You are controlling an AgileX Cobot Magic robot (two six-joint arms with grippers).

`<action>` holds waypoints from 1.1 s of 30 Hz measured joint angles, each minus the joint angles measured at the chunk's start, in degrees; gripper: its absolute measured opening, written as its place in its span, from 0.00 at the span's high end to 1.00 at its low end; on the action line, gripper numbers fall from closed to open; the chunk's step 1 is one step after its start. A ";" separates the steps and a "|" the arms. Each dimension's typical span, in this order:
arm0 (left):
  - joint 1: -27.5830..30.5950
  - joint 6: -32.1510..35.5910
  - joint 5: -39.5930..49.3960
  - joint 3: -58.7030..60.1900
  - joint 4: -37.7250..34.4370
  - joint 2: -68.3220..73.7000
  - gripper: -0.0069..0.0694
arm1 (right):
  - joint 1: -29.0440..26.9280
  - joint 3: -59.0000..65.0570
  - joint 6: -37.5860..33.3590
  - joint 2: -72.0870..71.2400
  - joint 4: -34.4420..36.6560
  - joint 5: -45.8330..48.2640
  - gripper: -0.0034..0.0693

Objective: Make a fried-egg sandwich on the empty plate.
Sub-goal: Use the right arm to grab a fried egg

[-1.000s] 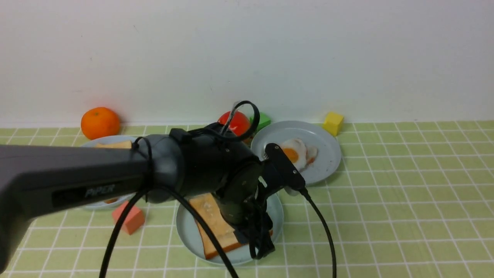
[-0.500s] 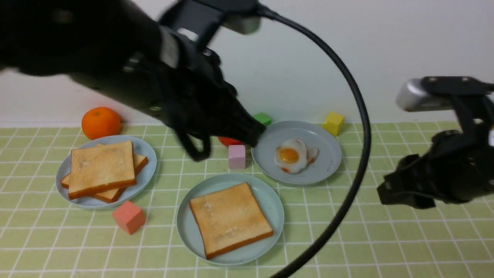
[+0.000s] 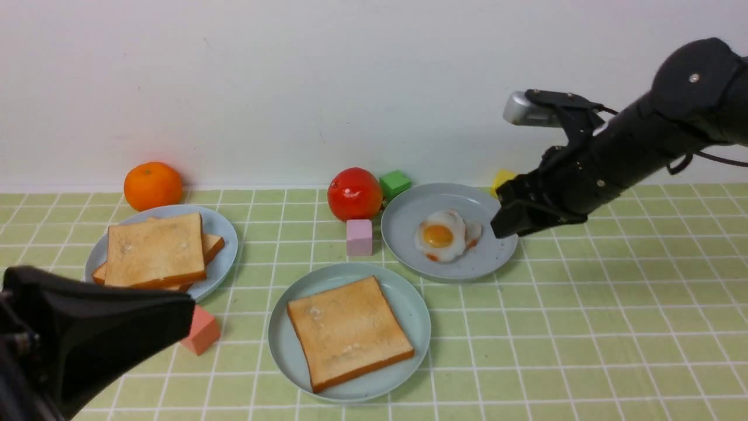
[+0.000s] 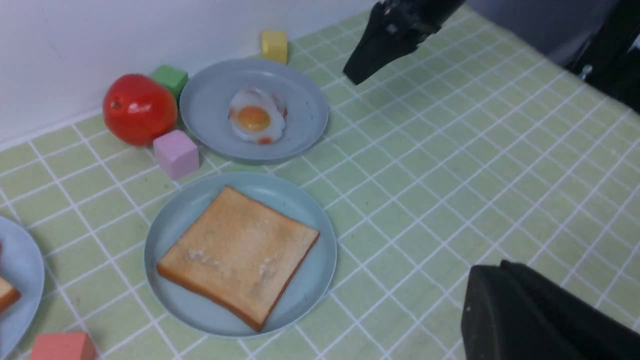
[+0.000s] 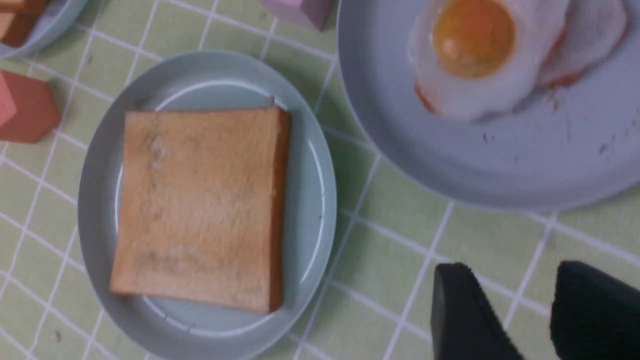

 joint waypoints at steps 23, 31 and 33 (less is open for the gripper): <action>0.00 -0.07 -7.84 2.15 -2.18 0.40 0.93 | -0.72 -35.20 -2.31 32.45 3.66 2.50 0.39; 0.00 -0.21 -7.86 2.15 -2.18 0.40 0.93 | -0.72 -35.30 -4.13 32.84 5.07 0.94 0.39; 0.00 -0.21 -7.86 2.15 -2.33 0.40 0.93 | -0.72 -35.30 -4.18 33.08 5.27 0.65 0.39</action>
